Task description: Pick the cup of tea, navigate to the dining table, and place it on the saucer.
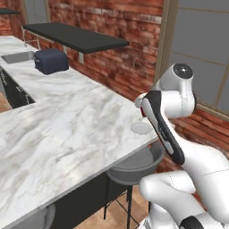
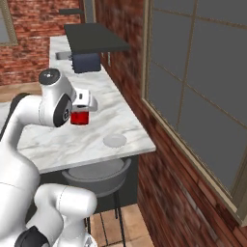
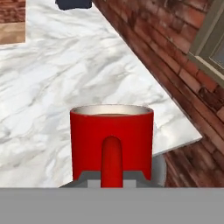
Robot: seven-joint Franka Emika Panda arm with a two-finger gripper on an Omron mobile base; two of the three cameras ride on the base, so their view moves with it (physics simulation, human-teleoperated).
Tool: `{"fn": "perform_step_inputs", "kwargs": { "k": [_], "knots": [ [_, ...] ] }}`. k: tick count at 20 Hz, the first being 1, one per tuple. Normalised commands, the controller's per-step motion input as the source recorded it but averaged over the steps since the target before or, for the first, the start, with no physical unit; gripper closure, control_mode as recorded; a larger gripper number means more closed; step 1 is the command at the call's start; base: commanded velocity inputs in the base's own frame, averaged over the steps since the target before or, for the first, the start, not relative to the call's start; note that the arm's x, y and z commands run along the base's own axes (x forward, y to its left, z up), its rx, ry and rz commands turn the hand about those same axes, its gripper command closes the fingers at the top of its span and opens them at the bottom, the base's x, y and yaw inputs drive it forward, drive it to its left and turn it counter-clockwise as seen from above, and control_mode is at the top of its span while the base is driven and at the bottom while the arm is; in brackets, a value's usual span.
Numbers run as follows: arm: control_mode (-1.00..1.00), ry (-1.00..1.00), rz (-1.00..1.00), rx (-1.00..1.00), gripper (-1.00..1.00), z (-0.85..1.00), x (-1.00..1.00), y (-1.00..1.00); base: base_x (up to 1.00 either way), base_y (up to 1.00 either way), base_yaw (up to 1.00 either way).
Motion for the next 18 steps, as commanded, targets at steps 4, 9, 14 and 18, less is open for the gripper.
{"fn": "perform_step_inputs", "kwargs": {
  "k": [4, 9, 14, 18],
  "knots": [
    [-1.0, -0.04, 0.0, 0.0, 1.0, -1.0, 1.0, -0.08, 0.0, 0.0, 0.0],
    [-1.0, -0.04, 0.0, 0.03, 1.0, -0.99, 1.0, -0.32, 0.0, 0.0, 0.0],
    [-1.0, 0.0, 0.12, 0.07, 1.0, -0.38, 0.43, -0.55, 0.0, 0.0, 0.0],
    [-1.0, 0.0, 0.15, 0.1, 1.0, 0.01, 0.08, -0.47, 0.0, 0.0, 0.0]
  ]
}}
